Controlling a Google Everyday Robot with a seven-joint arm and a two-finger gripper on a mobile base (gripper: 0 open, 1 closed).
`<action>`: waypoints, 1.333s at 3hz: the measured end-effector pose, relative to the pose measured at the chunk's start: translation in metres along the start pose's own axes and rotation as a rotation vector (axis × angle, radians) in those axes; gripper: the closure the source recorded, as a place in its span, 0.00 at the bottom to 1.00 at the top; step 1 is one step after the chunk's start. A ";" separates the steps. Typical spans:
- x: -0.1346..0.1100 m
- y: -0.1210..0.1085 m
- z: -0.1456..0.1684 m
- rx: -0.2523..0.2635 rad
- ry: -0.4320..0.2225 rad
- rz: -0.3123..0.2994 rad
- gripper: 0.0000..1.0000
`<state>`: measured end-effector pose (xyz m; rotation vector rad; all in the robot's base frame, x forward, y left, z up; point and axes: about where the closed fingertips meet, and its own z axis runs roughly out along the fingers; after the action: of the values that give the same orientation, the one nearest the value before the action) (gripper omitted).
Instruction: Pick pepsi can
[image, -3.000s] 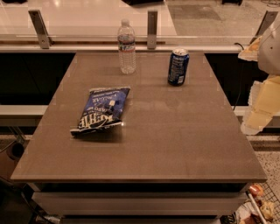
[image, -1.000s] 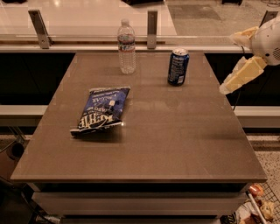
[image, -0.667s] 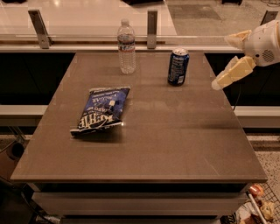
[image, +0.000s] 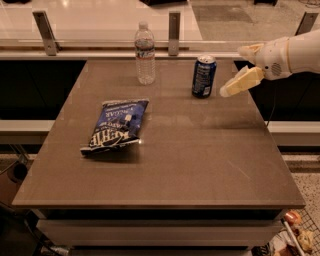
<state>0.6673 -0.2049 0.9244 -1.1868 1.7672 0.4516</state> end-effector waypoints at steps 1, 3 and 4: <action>0.000 -0.012 0.027 -0.010 -0.084 0.035 0.00; 0.007 -0.027 0.066 0.003 -0.254 0.070 0.00; 0.003 -0.029 0.078 0.004 -0.319 0.079 0.00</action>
Offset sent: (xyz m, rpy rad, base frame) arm 0.0595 0.0260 -0.0374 0.2901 -0.0903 -0.0011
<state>0.7307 -0.1644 0.8877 -0.9835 1.5409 0.6462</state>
